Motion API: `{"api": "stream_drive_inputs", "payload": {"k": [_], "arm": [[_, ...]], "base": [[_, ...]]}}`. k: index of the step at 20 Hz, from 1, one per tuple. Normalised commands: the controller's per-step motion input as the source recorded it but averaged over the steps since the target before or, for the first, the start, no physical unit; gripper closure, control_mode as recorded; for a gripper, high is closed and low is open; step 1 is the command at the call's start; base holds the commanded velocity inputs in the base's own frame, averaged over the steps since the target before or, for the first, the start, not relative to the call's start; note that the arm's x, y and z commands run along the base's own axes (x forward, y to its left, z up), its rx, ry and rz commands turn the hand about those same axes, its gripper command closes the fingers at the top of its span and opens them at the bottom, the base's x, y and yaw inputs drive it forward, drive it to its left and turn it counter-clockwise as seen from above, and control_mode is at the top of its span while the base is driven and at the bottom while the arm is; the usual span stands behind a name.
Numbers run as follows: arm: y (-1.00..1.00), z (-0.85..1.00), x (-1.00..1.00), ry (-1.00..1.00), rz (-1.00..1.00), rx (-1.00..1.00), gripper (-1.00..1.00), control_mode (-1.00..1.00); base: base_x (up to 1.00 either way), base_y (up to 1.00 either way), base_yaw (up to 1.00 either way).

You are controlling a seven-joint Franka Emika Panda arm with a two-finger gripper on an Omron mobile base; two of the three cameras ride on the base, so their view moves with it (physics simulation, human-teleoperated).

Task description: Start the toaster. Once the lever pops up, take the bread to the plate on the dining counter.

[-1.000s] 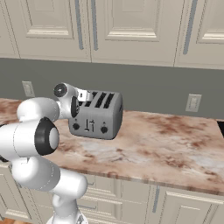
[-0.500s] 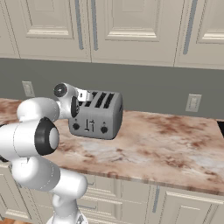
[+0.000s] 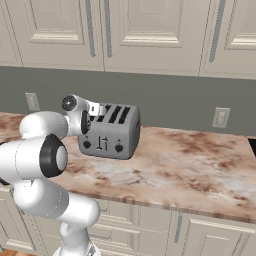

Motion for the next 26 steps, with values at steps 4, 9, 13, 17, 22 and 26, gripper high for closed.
{"api": "stream_drive_inputs", "payload": {"k": [4,9,13,17,22,26], "arm": [[0.00,0.00,0.00,0.00,0.00,0.00,-1.00,-1.00],[0.00,0.00,0.00,0.00,0.00,0.00,-1.00,-1.00],[0.00,0.00,0.00,0.00,0.00,0.00,-1.00,-1.00],[0.00,0.00,0.00,0.00,0.00,0.00,-1.00,-1.00],[0.00,0.00,0.00,0.00,0.00,0.00,-1.00,-1.00],[0.00,0.00,0.00,0.00,0.00,0.00,-1.00,-1.00]], "base": [[0.00,0.00,0.00],[0.00,0.00,0.00],[0.00,0.00,0.00],[0.00,0.00,0.00],[0.00,0.00,0.00],[0.00,0.00,0.00]]}}
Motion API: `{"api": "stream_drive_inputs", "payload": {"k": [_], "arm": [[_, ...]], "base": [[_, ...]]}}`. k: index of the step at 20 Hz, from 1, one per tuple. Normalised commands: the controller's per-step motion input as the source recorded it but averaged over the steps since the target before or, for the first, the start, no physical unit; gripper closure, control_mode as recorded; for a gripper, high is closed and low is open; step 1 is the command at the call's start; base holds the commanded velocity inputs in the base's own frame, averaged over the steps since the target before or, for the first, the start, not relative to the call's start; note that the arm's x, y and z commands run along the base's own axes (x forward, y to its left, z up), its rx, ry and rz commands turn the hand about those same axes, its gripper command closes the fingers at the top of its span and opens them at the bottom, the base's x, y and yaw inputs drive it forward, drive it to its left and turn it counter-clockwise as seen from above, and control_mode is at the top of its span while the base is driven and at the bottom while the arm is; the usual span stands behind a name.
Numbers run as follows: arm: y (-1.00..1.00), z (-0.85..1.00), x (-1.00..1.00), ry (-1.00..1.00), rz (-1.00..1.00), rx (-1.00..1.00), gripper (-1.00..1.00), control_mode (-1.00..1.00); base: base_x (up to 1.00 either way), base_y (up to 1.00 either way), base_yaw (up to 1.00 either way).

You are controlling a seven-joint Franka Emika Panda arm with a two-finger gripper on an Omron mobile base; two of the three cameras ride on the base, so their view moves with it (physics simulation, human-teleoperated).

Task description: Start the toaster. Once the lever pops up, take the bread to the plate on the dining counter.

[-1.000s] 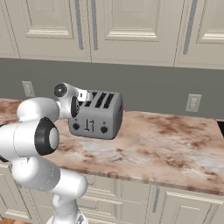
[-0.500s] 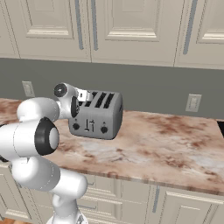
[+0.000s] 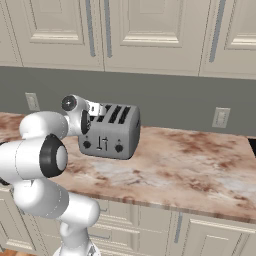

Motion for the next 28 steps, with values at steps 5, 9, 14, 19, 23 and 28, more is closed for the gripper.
{"api": "stream_drive_inputs", "payload": {"k": [5,9,14,19,23,28], "arm": [[0.00,0.00,0.00,0.00,0.00,0.00,-1.00,-1.00],[0.00,0.00,0.00,0.00,0.00,0.00,-1.00,-1.00],[0.00,0.00,0.00,0.00,0.00,0.00,-1.00,-1.00],[0.00,0.00,0.00,0.00,0.00,0.00,-1.00,-1.00],[0.00,0.00,0.00,0.00,0.00,0.00,-1.00,-1.00],[0.00,0.00,0.00,0.00,0.00,0.00,-1.00,-1.00]], "base": [[0.00,0.00,0.00],[0.00,0.00,0.00],[0.00,0.00,0.00],[0.00,0.00,0.00],[0.00,0.00,0.00],[0.00,0.00,0.00]]}}
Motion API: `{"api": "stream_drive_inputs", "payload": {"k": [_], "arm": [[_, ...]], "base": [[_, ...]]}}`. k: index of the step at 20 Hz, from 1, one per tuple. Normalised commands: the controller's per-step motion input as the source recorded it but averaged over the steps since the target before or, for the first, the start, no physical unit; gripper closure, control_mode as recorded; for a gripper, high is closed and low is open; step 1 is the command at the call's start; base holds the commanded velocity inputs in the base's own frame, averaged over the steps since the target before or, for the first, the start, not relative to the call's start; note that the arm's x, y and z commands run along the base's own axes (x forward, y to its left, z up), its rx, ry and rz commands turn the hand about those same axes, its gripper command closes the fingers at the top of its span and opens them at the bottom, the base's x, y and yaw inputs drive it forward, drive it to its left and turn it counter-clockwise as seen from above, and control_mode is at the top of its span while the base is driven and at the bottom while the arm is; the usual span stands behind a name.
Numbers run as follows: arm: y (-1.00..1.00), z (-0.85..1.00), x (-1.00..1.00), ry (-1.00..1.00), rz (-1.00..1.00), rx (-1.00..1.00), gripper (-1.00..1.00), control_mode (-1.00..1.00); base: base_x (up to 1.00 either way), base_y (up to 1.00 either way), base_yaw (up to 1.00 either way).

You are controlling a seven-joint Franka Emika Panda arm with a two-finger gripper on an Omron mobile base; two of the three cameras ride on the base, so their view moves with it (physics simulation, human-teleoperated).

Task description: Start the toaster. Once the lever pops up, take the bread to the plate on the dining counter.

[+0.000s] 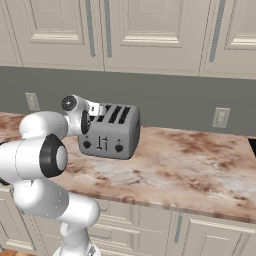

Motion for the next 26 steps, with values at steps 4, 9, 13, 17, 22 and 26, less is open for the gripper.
{"api": "stream_drive_inputs", "payload": {"k": [4,9,13,17,22,26], "arm": [[0.00,0.00,0.00,0.00,0.00,0.00,-1.00,-1.00],[0.00,0.00,0.00,0.00,0.00,0.00,-1.00,-1.00],[0.00,0.00,0.00,0.00,0.00,0.00,-1.00,-1.00],[0.00,0.00,0.00,0.00,0.00,0.00,-1.00,-1.00],[0.00,0.00,0.00,0.00,0.00,0.00,-1.00,-1.00],[0.00,0.00,0.00,0.00,0.00,0.00,-1.00,-1.00]], "base": [[0.00,0.00,0.00],[0.00,0.00,0.00],[0.00,0.00,0.00],[0.00,0.00,0.00],[0.00,0.00,0.00],[0.00,0.00,0.00]]}}
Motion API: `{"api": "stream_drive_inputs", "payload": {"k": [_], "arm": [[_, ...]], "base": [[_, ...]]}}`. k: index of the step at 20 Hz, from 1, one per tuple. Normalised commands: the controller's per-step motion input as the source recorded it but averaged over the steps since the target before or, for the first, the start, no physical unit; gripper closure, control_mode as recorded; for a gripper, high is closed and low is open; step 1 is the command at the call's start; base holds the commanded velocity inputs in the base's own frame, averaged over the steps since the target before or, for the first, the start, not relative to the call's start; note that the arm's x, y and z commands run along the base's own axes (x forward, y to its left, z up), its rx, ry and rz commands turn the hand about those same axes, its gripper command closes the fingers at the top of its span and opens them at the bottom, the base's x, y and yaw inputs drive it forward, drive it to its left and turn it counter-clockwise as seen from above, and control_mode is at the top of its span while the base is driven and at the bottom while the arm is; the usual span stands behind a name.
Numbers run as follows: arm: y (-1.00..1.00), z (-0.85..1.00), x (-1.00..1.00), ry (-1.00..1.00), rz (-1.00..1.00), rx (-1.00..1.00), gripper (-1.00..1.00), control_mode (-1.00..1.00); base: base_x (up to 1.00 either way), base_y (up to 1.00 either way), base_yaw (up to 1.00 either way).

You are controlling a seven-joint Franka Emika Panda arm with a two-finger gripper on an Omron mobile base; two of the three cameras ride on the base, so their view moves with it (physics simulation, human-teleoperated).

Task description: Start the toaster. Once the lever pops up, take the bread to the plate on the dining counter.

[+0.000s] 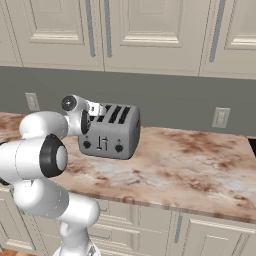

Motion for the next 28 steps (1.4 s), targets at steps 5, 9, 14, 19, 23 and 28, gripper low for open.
{"api": "stream_drive_inputs", "payload": {"k": [5,9,14,19,23,28], "arm": [[0.00,0.00,0.00,0.00,0.00,0.00,-1.00,-1.00],[0.00,0.00,0.00,0.00,0.00,0.00,-1.00,-1.00],[0.00,0.00,0.00,0.00,0.00,0.00,-1.00,-1.00],[0.00,0.00,0.00,0.00,0.00,0.00,-1.00,-1.00],[0.00,0.00,0.00,0.00,0.00,0.00,-1.00,-1.00],[0.00,0.00,0.00,0.00,0.00,0.00,-1.00,-1.00]], "base": [[0.00,0.00,0.00],[0.00,0.00,0.00],[0.00,0.00,0.00],[0.00,0.00,0.00],[0.00,0.00,0.00],[0.00,0.00,0.00]]}}
